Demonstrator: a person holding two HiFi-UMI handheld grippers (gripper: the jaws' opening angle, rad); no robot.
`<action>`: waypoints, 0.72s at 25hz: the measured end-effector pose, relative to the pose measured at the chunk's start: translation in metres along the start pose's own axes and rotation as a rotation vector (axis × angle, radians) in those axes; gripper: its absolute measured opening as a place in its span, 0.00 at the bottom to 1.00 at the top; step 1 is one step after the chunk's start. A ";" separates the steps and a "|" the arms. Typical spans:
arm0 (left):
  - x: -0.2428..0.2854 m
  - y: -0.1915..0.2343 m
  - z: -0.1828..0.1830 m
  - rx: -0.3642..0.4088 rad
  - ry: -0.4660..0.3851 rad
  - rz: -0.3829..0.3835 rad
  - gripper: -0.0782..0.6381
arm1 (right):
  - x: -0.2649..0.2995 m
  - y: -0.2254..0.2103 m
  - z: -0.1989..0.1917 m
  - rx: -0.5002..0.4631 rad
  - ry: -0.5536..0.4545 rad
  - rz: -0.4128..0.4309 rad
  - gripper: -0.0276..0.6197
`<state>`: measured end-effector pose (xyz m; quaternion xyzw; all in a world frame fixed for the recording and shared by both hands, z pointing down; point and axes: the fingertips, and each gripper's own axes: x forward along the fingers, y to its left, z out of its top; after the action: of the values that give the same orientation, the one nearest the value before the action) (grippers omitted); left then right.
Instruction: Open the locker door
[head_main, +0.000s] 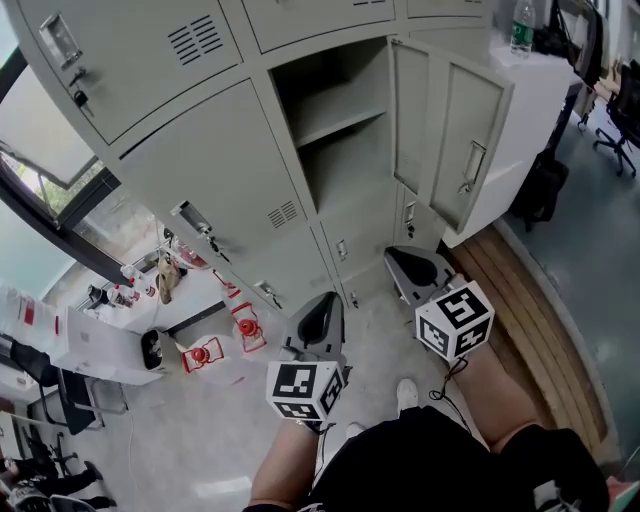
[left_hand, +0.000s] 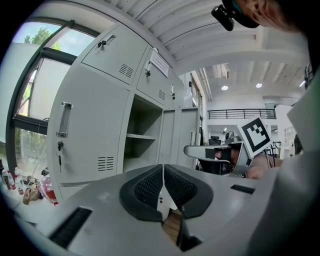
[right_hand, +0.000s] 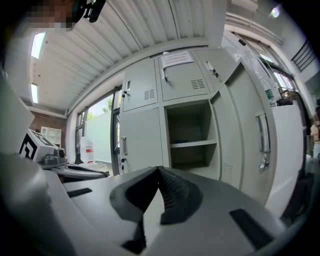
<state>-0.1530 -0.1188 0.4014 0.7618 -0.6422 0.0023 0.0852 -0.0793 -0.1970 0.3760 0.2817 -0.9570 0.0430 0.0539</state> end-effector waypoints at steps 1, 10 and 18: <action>-0.004 0.000 0.001 -0.001 -0.004 -0.006 0.14 | -0.002 0.007 0.000 -0.003 0.001 0.000 0.13; -0.040 -0.003 0.000 0.000 -0.013 -0.046 0.14 | -0.026 0.052 -0.005 0.005 -0.001 -0.010 0.13; -0.064 -0.007 -0.016 -0.011 0.005 -0.064 0.14 | -0.041 0.077 -0.026 0.031 0.022 -0.020 0.13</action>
<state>-0.1560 -0.0536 0.4087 0.7814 -0.6174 -0.0022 0.0910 -0.0844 -0.1075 0.3925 0.2917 -0.9527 0.0602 0.0602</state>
